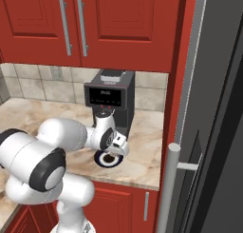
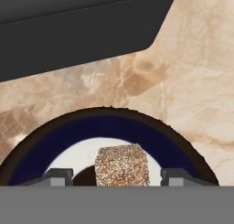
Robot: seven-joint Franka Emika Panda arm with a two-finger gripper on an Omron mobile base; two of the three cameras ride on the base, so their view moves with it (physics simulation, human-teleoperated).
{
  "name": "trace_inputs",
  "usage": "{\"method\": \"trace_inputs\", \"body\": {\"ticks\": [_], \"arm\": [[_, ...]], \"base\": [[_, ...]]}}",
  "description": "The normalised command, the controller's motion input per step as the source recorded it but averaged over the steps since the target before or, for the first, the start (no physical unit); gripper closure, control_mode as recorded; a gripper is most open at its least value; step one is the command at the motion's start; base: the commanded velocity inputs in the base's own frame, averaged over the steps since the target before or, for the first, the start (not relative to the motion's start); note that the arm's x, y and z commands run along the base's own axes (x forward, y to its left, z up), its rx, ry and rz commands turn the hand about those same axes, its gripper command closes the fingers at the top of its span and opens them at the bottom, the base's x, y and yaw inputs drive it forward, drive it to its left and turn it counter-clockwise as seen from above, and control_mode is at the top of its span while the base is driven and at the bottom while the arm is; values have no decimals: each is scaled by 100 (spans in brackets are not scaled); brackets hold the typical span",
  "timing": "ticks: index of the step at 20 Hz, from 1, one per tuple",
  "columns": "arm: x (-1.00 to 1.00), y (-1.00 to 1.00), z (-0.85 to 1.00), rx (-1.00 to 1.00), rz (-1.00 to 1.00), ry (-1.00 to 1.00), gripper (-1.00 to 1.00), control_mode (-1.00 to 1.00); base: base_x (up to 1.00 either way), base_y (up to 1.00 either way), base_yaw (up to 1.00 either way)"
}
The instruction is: Take a sugar cube from the saucer and place it inside the coffee. Then, grab milk from the fridge and place it next to the coffee on the counter to sweeten the coffee.
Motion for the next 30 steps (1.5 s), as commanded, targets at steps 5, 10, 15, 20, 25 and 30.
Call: {"method": "trace_inputs", "body": {"ticks": [5,10,15,20,25,30], "arm": [[0,0,-1,0,0,0,100,-100],[-1,2,4,0,0,-1,100,-100],[-23,27,63,0,0,-13,100,-100],[-14,52,100,0,0,-7,100,-100],[-1,69,95,0,3,0,100,-100],[0,63,34,0,11,0,100,-100]], "base": [[0,0,0],[0,0,0],[0,0,0],[0,0,0],[0,0,0],[0,0,0]]}}
